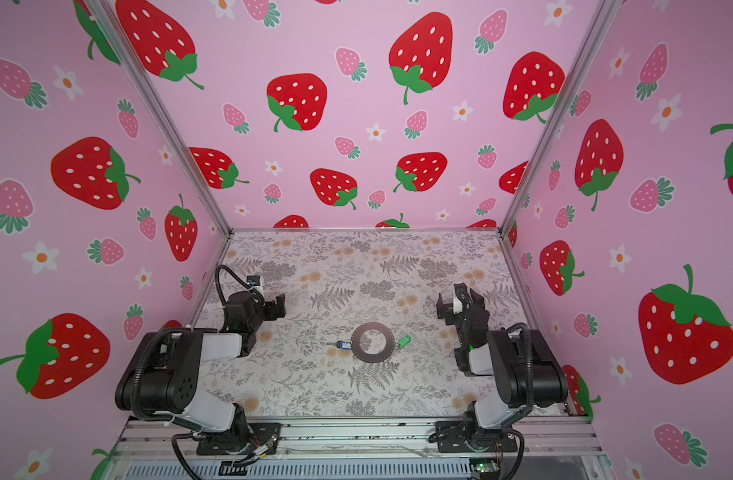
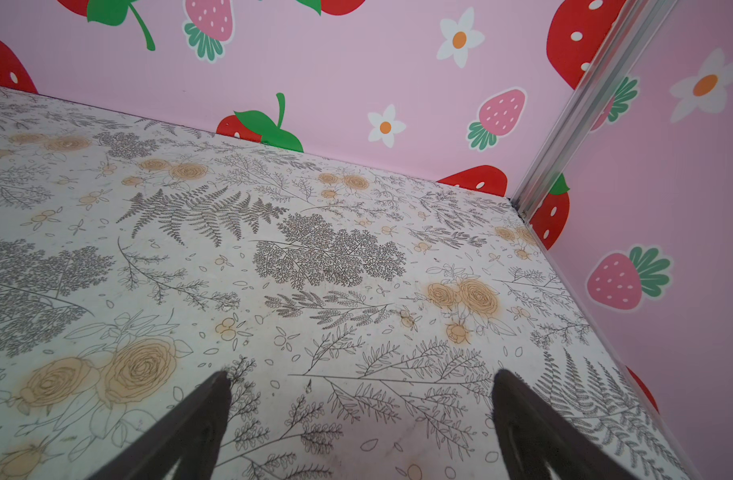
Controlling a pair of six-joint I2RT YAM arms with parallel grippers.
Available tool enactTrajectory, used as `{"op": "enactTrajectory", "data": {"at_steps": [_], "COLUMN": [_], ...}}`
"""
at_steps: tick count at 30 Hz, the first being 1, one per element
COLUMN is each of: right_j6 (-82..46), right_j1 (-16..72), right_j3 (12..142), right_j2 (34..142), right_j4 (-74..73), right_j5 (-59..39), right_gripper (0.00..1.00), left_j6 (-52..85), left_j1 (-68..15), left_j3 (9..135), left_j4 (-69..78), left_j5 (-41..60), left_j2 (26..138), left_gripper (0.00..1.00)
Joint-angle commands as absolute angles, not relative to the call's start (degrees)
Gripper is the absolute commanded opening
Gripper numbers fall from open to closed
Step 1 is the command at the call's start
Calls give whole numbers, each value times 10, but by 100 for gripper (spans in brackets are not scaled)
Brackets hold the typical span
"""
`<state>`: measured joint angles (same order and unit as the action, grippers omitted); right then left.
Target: Put the keys on the keyring
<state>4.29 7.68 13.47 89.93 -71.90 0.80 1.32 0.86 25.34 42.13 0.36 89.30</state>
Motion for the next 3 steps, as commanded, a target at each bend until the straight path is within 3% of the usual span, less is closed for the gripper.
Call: {"op": "enactTrajectory", "data": {"at_steps": [1,3], "right_j6": [30,22], "right_j1": [72,72], "right_j3": [142,145], "right_j2": [901,900], "right_j4": [-736,-730], "right_j5": [14,33], "right_gripper": [99,99], "left_j6": [15,16], "left_j1": [7,6], "left_j3": [272,267], "left_j4": [422,429], "left_j5": [-6,-7], "left_j2": [895,891], "left_gripper": [99,99]}}
